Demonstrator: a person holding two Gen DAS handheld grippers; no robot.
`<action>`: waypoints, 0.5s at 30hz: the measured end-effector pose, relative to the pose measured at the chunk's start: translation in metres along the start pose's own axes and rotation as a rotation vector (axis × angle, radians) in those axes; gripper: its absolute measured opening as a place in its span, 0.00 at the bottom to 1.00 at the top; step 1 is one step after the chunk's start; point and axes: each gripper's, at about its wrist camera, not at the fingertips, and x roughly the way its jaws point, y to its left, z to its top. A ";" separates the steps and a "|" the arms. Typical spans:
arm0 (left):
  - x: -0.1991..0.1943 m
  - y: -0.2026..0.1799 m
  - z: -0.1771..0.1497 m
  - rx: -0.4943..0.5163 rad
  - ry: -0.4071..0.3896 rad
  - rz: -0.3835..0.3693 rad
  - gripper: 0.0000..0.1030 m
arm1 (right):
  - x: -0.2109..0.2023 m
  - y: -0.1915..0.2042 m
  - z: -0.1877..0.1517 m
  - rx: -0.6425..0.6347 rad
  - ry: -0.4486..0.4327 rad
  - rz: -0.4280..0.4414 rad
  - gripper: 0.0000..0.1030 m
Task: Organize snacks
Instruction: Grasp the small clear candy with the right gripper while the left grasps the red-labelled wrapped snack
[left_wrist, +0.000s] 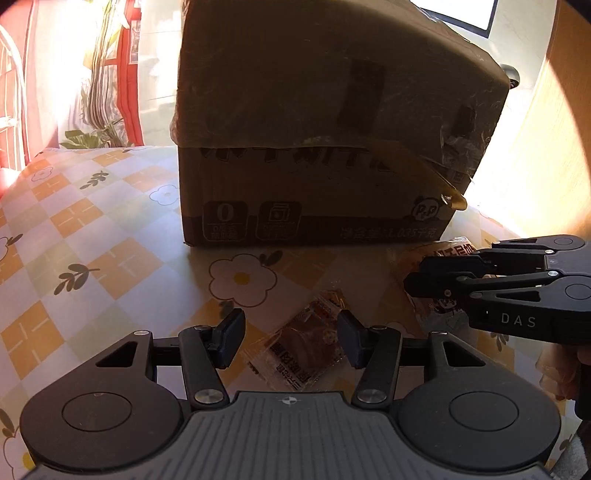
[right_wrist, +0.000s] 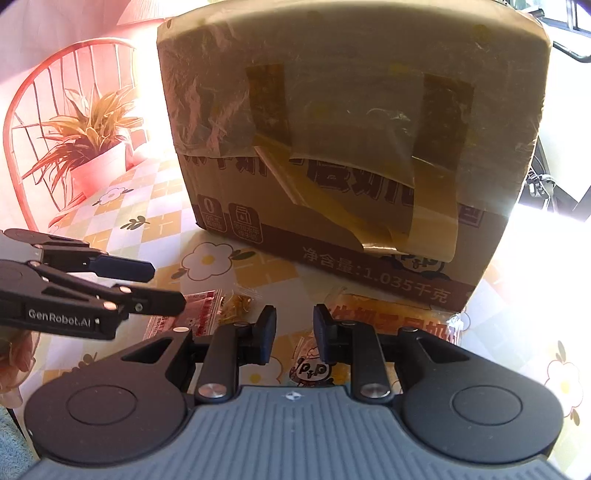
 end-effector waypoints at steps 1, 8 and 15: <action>0.001 -0.003 -0.002 0.024 0.001 -0.011 0.55 | -0.001 0.001 0.000 -0.001 -0.002 0.002 0.24; 0.015 -0.015 -0.009 0.150 0.031 -0.036 0.56 | -0.001 0.000 -0.001 -0.004 -0.004 0.009 0.24; 0.035 -0.004 -0.001 0.165 0.040 -0.032 0.58 | 0.000 0.002 0.002 0.003 0.004 0.008 0.24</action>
